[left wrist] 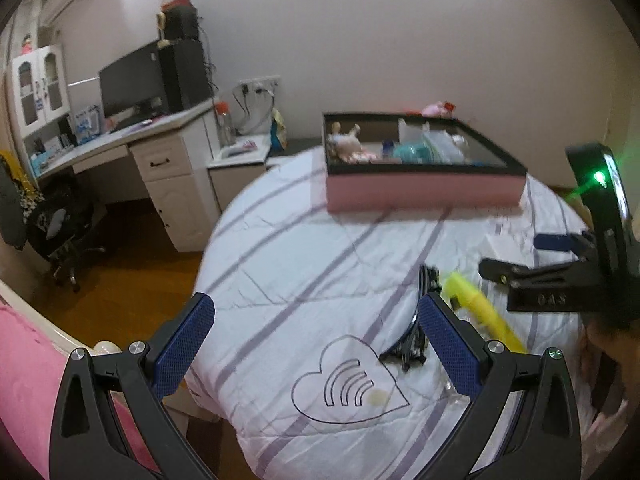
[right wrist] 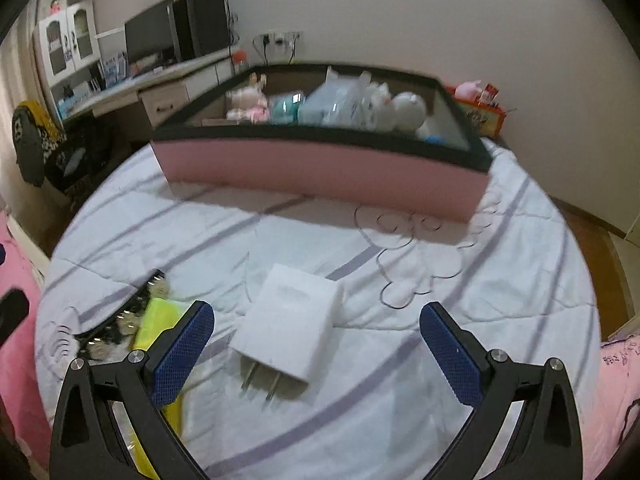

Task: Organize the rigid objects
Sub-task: 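Grasp the white charger plug with the right gripper while the left gripper grasps the black hair clip, then lift the charger and hair clip with both grippers and carry them over the pink box, then lower the charger and hair clip into the pink box and open both grippers, then withdraw both open grippers up and away from the pink box, then grasp the yellow highlighter with the right gripper while the left gripper grasps the clear glass bottle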

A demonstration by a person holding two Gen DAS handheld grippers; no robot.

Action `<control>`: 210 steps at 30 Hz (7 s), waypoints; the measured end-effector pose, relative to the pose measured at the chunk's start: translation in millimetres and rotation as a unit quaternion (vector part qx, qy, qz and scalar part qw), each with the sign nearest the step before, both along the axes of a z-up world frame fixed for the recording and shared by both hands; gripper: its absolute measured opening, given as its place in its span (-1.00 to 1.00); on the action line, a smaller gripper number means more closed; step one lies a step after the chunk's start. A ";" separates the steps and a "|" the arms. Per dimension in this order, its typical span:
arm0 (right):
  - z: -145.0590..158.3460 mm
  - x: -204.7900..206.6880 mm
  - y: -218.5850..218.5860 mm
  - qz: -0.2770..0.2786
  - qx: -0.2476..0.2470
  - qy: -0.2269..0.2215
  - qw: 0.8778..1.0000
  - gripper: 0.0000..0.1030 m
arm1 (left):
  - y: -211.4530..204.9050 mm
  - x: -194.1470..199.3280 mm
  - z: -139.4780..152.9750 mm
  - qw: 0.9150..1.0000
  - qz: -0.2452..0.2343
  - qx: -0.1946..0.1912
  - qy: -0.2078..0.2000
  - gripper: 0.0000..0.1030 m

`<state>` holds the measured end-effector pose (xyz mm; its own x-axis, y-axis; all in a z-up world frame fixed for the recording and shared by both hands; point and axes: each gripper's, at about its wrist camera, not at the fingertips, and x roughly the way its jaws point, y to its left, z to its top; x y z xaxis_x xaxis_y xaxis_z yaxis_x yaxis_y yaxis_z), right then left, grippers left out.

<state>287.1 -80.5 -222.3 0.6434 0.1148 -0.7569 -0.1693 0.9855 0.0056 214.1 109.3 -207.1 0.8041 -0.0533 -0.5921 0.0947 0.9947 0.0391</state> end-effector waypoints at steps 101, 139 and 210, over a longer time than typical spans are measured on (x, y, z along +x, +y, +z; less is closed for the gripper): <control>119.5 27.0 -45.1 0.051 0.060 -0.184 0.980 -0.20 | -87.3 98.7 107.9 0.986 -0.049 0.032 -0.154 -0.62; 81.4 110.7 -46.0 0.060 0.070 -0.088 0.992 0.29 | -75.9 182.5 70.0 0.997 -0.025 0.038 -0.069 0.99; -1.4 -55.6 -6.6 0.058 -0.014 -0.021 0.998 -0.48 | -58.2 -2.5 -1.6 0.999 -0.042 0.019 0.001 1.00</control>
<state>231.5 -87.1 -223.7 0.6577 0.1690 -0.7341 -0.2816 0.9590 -0.0315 211.6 51.1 -208.7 0.7961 -0.0980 -0.5972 0.1786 0.9809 0.0772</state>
